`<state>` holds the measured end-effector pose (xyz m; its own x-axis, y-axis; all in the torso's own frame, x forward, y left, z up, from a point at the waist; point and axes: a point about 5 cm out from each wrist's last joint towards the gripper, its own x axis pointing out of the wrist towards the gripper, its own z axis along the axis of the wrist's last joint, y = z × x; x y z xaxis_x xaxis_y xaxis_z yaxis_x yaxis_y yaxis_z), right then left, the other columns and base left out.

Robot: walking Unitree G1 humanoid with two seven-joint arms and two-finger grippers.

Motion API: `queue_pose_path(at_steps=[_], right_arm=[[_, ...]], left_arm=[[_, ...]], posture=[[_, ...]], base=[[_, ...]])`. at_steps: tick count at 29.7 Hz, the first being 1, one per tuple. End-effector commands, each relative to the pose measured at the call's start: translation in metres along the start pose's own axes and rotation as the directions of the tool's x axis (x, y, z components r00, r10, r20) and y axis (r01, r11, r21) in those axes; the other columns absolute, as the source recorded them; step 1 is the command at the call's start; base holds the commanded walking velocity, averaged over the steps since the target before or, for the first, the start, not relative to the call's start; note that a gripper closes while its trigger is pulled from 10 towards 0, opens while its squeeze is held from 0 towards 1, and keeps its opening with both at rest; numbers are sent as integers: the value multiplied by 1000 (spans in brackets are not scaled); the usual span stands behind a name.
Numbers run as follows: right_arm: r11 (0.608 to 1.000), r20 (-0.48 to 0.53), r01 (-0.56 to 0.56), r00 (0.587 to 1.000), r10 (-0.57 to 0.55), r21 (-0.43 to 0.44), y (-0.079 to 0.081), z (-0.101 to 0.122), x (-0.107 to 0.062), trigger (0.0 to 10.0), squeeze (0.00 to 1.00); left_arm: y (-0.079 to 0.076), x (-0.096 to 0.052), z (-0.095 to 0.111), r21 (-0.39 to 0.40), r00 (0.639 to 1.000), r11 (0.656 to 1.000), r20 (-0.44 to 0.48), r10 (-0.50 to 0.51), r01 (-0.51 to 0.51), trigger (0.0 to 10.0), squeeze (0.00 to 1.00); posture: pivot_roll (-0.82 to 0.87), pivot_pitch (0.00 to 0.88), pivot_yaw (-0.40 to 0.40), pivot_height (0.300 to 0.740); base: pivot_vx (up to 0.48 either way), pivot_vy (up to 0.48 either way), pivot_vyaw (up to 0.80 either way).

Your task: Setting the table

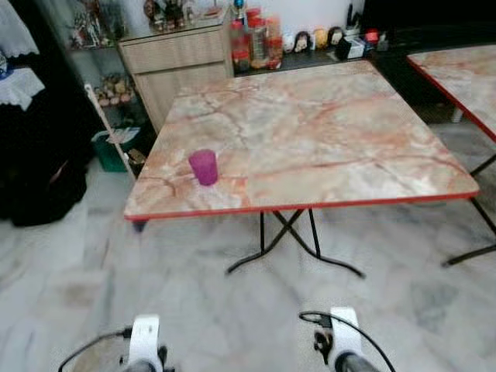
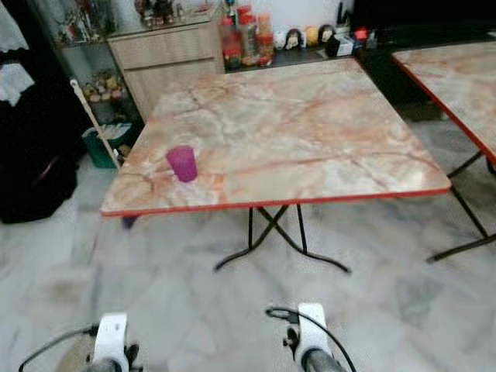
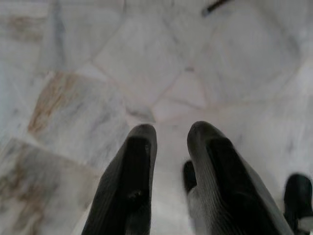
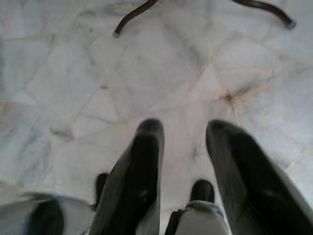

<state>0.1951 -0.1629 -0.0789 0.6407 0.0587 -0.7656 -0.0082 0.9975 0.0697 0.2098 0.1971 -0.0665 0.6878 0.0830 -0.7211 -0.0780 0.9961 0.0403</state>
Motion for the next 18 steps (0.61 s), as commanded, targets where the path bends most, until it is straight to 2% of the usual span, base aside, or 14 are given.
queue_pose_path(at_steps=[1,11,15,18], right_arm=[[1000,25,-22,999,21,4,9,8,3,10000,0],[1000,24,-21,999,21,11,10,9,3,10000,0],[1000,15,-22,1000,22,-2,10,8,3,10000,0],[1000,18,-14,1000,14,-8,9,8,3,10000,0]], left_arm=[[9,-2,-7,6,999,1000,-26,20,-19,10000,0],[7,-2,-6,18,1000,1000,-22,8,-7,10000,0],[7,-2,-7,19,1000,1000,-23,5,-5,10000,0],[7,-2,-7,21,1000,1000,-24,5,-4,10000,0]], posture=[[-126,0,100,740],[-128,0,103,740],[-132,0,105,740],[-130,0,104,740]], base=[[0,0,0],[52,0,0],[0,0,-744],[0,0,0]])
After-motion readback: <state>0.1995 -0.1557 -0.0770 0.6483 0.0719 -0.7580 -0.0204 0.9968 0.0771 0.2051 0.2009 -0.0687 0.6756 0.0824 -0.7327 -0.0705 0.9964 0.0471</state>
